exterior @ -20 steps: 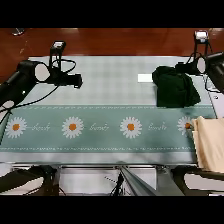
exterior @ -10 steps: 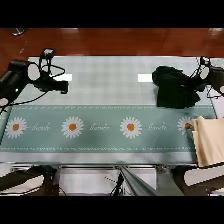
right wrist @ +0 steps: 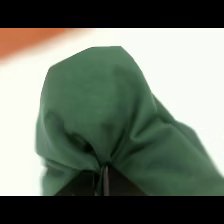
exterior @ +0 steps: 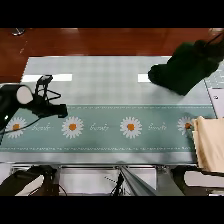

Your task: Fold the shirts.

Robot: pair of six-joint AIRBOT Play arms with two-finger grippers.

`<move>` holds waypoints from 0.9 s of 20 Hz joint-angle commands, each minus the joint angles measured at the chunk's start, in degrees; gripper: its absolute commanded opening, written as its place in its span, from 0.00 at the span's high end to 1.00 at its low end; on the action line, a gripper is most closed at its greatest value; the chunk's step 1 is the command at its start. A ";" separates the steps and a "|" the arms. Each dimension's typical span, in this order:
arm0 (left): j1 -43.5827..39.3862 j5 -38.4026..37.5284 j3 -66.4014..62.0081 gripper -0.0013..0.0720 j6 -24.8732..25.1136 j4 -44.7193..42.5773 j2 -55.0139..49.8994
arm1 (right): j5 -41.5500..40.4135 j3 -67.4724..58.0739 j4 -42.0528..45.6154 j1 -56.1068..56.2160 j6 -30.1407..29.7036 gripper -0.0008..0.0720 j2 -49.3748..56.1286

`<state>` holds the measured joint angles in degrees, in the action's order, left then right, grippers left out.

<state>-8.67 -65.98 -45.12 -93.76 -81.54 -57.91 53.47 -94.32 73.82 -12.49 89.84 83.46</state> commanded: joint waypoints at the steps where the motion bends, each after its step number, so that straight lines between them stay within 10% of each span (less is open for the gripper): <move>1: 0.04 3.54 10.01 0.02 0.20 13.16 14.62 | 0.42 -7.80 -6.29 0.00 -5.20 0.96 -9.68; 11: 0.04 5.33 14.40 0.02 0.17 20.57 25.03 | 1.20 -19.76 -7.30 10.91 -13.81 0.96 -27.26; 18: 0.07 9.38 14.40 0.02 0.22 20.65 25.00 | 22.32 -10.45 -10.51 27.45 -11.45 0.96 -24.33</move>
<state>-8.62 -58.37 -30.74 -93.58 -61.04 -33.01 68.82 -110.08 64.55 7.57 76.77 58.26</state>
